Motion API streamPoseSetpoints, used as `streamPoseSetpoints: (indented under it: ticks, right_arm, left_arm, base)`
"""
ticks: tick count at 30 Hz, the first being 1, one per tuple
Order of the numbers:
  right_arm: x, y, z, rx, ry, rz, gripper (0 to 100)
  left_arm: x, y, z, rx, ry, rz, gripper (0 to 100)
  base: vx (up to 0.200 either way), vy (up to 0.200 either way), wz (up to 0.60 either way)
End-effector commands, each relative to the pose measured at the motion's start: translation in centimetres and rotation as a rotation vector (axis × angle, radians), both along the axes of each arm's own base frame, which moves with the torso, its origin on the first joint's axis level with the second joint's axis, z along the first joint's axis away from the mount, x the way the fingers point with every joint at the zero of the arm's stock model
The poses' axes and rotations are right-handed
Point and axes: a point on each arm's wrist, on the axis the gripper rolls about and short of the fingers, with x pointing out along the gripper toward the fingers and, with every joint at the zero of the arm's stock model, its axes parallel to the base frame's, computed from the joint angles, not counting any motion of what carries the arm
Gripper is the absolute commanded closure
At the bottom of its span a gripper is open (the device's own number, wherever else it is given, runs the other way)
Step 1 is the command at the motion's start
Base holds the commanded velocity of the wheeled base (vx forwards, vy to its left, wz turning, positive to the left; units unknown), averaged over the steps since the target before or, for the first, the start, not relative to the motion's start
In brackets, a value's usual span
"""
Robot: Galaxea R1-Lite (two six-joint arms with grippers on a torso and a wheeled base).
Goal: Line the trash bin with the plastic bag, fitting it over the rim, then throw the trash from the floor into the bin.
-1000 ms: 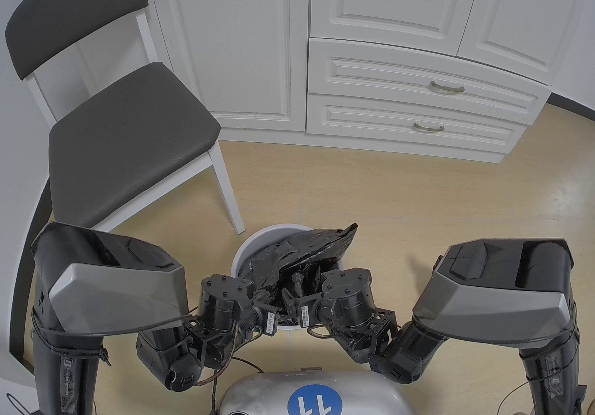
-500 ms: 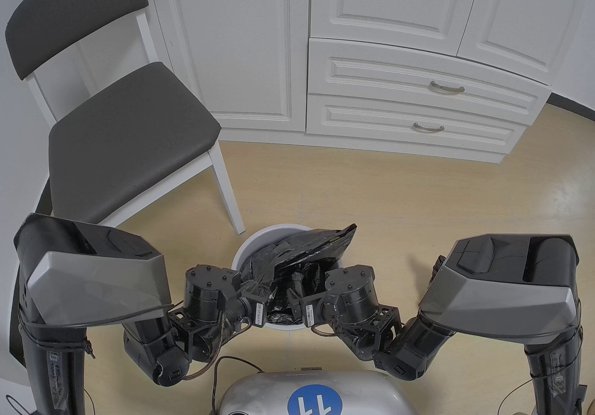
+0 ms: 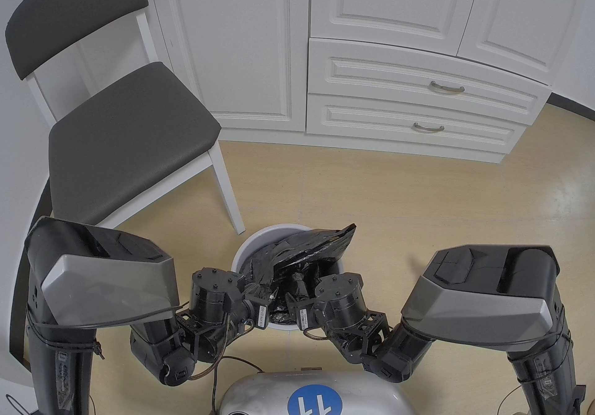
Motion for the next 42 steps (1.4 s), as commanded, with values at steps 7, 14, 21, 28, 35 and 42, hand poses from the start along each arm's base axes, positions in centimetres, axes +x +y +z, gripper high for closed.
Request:
streamPoseSetpoints:
  ticks: [7, 14, 21, 28, 35, 42]
  right_arm:
    - [0.0, -0.2, 0.3, -0.002, -0.001, -0.005, 100]
    - [-0.3, 0.1, 0.4, 0.003, -0.004, 0.002, 100]
    - [-0.3, 0.0, 0.5, 0.004, -0.007, -0.002, 100]
    - [-0.4, 0.0, 0.5, 0.001, -0.007, -0.002, 100]
    - [-0.5, -0.1, 0.7, -0.001, -0.005, -0.002, 100]
    - [-0.5, -0.1, 0.8, -0.001, -0.005, -0.002, 100]
  left_arm:
    - [1.2, -0.7, -1.9, -0.001, 0.01, 0.008, 100]
    - [2.3, -1.3, -2.6, -0.04, 0.006, 0.024, 100]
    - [2.3, -0.2, -0.7, -0.077, -0.052, 0.045, 100]
    - [0.8, 0.4, 1.1, -0.098, -0.076, 0.0, 100]
    - [0.5, 0.6, 0.4, -0.062, -0.043, -0.004, 100]
    - [0.4, 0.8, 0.7, -0.04, -0.05, -0.011, 0]
  base:
    - [0.0, 0.0, 0.0]
    - [0.0, 0.0, 0.0]
    - [0.0, 0.0, 0.0]
    - [0.0, 0.0, 0.0]
    - [0.0, 0.0, 0.0]
    - [0.0, 0.0, 0.0]
